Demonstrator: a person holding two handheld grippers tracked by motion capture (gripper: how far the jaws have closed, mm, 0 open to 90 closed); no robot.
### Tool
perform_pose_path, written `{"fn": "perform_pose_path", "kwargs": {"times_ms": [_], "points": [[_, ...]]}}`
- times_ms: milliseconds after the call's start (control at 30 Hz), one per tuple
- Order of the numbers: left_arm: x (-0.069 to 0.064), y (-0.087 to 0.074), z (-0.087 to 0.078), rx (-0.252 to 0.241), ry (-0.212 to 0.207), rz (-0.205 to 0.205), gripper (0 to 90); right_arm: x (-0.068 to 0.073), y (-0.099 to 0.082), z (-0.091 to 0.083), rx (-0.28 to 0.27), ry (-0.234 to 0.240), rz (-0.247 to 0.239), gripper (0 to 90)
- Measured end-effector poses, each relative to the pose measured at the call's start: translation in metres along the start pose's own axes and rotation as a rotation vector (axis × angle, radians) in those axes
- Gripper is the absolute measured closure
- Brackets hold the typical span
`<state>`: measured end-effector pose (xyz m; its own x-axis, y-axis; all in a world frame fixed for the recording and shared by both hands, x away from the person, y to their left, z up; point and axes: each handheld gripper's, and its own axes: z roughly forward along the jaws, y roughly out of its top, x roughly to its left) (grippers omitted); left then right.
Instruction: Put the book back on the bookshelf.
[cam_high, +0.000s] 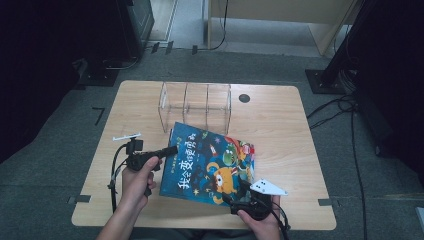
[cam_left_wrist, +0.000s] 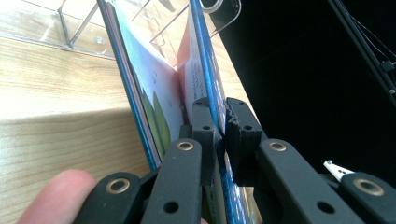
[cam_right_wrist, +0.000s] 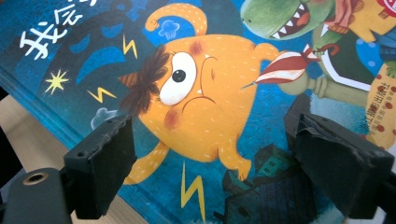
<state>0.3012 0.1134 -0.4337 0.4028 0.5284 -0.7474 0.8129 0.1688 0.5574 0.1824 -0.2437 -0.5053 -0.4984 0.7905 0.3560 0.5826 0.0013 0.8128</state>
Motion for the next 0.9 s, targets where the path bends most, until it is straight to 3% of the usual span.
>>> {"fn": "perform_pose_path", "kwargs": {"times_ms": [200, 300, 667, 900], "points": [[-0.006, 0.003, 0.002, -0.006, 0.006, 0.008, 84.2, 0.005, -0.003, 0.003, 0.001, 0.003, -0.042, 0.0], [-0.007, 0.004, 0.002, -0.007, 0.010, 0.015, 84.2, 0.013, -0.007, 0.007, -0.008, -0.053, -0.099, 0.0], [-0.008, 0.005, 0.000, -0.015, 0.018, 0.011, 83.6, 0.022, -0.012, 0.006, -0.017, -0.099, -0.186, 0.0], [-0.007, 0.005, -0.002, -0.028, 0.026, 0.005, 83.1, 0.038, -0.020, 0.012, -0.011, -0.167, -0.305, 0.0]]}}
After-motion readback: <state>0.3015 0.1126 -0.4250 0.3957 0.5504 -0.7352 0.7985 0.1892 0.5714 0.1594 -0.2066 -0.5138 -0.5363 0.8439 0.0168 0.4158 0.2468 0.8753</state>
